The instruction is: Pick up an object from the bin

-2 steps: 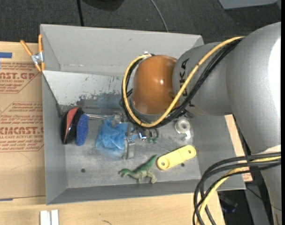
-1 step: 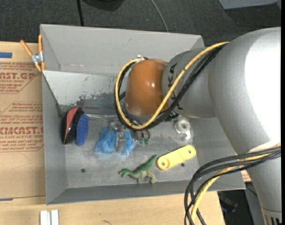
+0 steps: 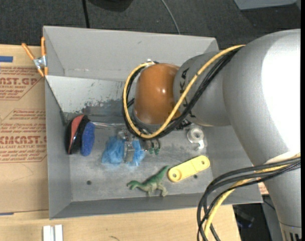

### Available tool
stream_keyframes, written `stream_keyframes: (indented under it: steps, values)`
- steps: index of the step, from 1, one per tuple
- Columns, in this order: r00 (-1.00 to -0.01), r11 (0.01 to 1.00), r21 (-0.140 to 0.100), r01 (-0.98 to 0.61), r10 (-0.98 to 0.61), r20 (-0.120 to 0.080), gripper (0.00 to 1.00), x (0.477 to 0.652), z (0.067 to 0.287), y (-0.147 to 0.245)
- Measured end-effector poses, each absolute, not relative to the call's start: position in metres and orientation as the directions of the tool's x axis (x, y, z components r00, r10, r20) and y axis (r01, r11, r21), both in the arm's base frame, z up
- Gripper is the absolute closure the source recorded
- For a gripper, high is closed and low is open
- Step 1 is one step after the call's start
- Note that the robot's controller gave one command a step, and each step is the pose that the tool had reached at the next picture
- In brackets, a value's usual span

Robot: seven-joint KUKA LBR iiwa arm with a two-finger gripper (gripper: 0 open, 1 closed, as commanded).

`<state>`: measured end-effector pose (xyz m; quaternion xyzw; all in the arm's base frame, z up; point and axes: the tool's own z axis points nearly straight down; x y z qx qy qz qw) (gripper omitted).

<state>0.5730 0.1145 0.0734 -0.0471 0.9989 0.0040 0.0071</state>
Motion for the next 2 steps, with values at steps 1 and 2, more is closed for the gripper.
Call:
stream_keyframes:
  steps: [1, 2]
  values:
    - [-0.994, 0.994, 0.004, -0.112, -0.112, -0.002, 1.00, 0.566, 0.113, 0.114]
    - [-0.991, 0.991, 0.005, -0.136, -0.135, -0.017, 1.00, 0.568, 0.152, 0.109]
